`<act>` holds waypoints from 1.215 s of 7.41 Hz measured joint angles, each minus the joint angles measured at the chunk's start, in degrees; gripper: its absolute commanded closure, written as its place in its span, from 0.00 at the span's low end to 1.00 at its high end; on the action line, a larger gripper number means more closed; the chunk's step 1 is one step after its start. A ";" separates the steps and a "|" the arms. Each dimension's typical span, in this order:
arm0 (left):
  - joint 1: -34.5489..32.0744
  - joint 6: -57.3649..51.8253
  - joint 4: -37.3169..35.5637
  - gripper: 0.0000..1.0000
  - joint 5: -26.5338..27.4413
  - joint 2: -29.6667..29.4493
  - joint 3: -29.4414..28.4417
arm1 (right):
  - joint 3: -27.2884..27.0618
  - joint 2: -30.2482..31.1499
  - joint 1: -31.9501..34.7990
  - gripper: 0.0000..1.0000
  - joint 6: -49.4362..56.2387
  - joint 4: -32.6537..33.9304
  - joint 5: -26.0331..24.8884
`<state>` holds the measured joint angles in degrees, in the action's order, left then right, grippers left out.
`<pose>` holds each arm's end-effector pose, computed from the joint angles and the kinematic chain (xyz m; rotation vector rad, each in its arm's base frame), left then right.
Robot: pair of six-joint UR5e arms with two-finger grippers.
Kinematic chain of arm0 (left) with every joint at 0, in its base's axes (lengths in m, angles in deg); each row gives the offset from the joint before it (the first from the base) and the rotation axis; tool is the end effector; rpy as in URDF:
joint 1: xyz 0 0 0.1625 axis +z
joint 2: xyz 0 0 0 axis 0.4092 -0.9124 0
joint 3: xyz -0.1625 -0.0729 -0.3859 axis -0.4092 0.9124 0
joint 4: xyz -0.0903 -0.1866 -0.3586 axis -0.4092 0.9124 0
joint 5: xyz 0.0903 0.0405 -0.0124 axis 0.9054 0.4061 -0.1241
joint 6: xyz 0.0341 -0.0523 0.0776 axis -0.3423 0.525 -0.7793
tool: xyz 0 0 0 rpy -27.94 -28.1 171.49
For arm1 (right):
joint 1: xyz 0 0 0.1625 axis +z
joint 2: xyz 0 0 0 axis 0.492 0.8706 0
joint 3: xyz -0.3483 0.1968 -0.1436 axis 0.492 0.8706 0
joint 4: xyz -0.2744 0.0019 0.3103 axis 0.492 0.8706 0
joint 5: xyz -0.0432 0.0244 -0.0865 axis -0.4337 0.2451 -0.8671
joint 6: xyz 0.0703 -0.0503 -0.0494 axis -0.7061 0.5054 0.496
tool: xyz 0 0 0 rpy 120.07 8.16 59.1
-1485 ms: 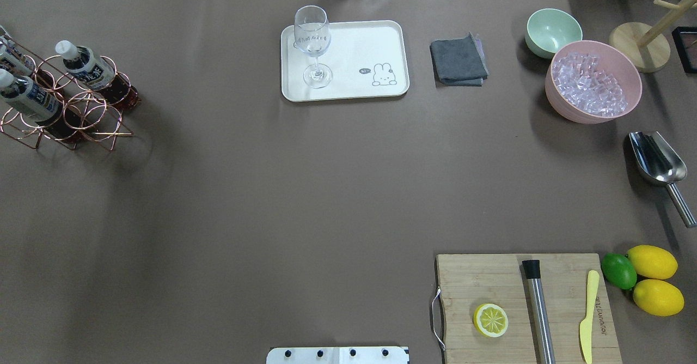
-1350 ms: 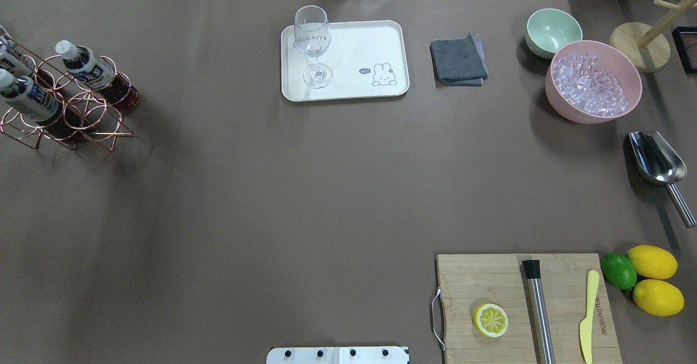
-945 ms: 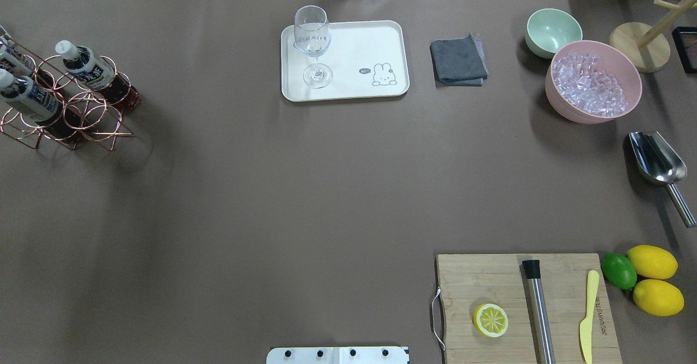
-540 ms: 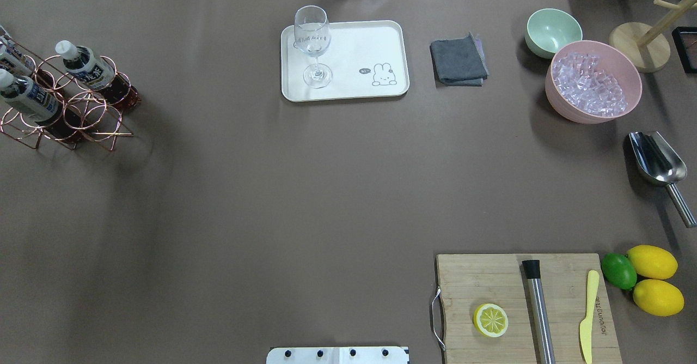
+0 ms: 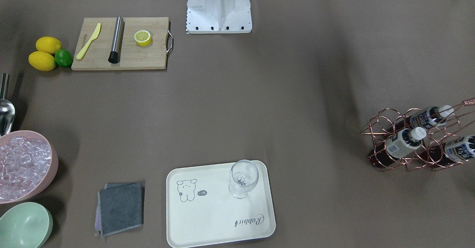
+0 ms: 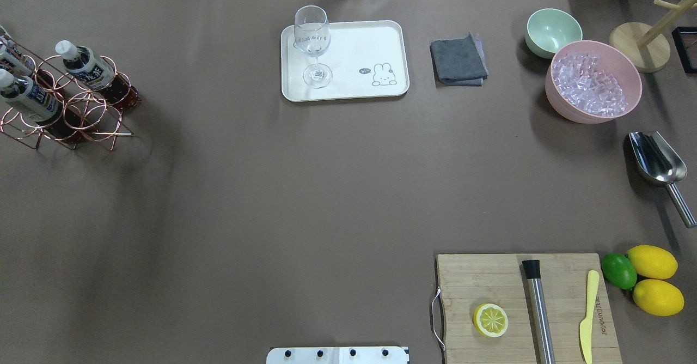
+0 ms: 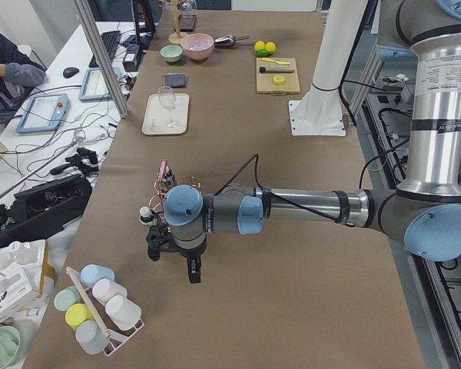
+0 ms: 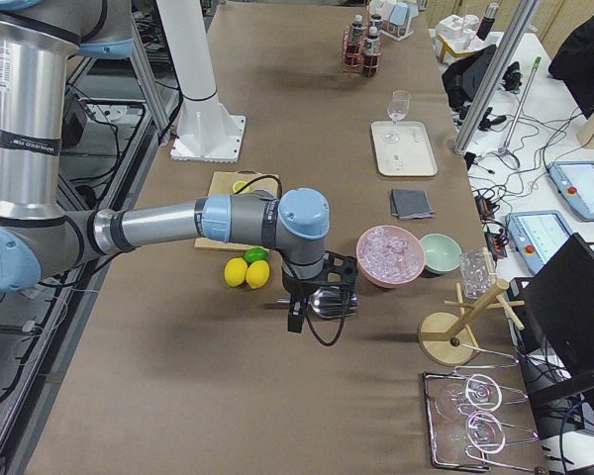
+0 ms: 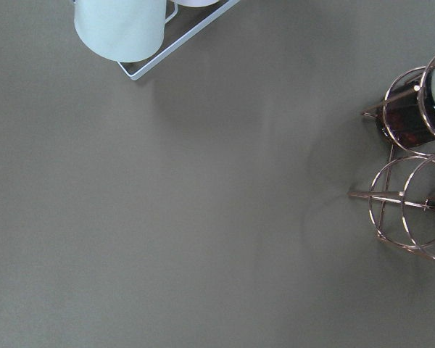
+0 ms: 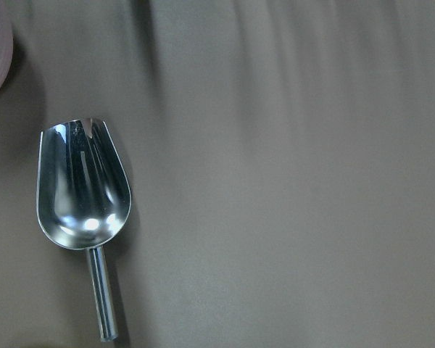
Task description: Take tea from basket to plate
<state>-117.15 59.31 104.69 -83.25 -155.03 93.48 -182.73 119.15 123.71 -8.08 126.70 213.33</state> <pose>-0.0884 -0.4866 0.6410 -0.0195 0.7862 -0.1569 0.1014 -0.4043 0.5879 -0.0355 -0.6757 0.1176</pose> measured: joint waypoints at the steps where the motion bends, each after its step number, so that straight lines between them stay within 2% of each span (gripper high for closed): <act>1: 0.03 -0.18 -0.34 0.02 -0.06 -0.22 0.93 | 0.26 -0.02 -0.02 0.00 0.19 -0.18 0.17; 3: 0.10 -2.25 -1.44 0.03 -0.16 -1.03 2.63 | 1.66 -0.12 -0.05 0.00 0.21 -1.81 0.64; 5: 0.54 -9.46 -3.82 0.03 -0.13 -3.25 3.26 | 1.62 0.17 -0.03 0.00 0.29 -2.91 2.05; 7: 0.78 -22.95 -9.17 0.02 0.49 -8.51 3.67 | 1.34 0.28 -0.02 0.00 0.31 -3.04 2.43; 9: 0.79 -38.12 -10.88 0.02 2.82 -11.09 5.93 | 0.28 0.18 -0.02 0.00 0.26 -2.96 2.55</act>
<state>-116.36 21.19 93.81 -80.43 -166.12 99.41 -182.44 119.33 123.69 -7.82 123.74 215.88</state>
